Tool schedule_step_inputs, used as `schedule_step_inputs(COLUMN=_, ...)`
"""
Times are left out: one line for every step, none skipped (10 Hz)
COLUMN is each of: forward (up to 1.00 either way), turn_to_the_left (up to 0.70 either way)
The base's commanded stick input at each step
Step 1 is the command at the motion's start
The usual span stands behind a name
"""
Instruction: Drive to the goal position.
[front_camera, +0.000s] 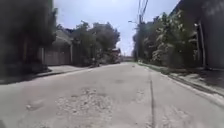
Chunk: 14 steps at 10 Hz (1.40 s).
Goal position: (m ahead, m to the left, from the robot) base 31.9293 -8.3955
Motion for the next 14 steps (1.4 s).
schedule_step_inputs(forward=1.0, turn_to_the_left=0.02)
schedule_step_inputs(forward=1.0, turn_to_the_left=0.02)
schedule_step_inputs(forward=1.0, turn_to_the_left=0.02)
schedule_step_inputs(forward=1.0, turn_to_the_left=0.02)
schedule_step_inputs(forward=1.0, turn_to_the_left=0.02)
schedule_step_inputs(forward=1.0, turn_to_the_left=0.02)
schedule_step_inputs(forward=1.0, turn_to_the_left=0.02)
schedule_step_inputs(forward=1.0, turn_to_the_left=0.02)
schedule_step_inputs(forward=1.0, turn_to_the_left=0.02)
schedule_step_inputs(forward=1.0, turn_to_the_left=0.02)
schedule_step_inputs(forward=1.0, turn_to_the_left=0.02)
schedule_step_inputs(forward=1.0, turn_to_the_left=0.02)
schedule_step_inputs(forward=1.0, turn_to_the_left=0.02)
schedule_step_inputs(forward=1.0, turn_to_the_left=0.02)
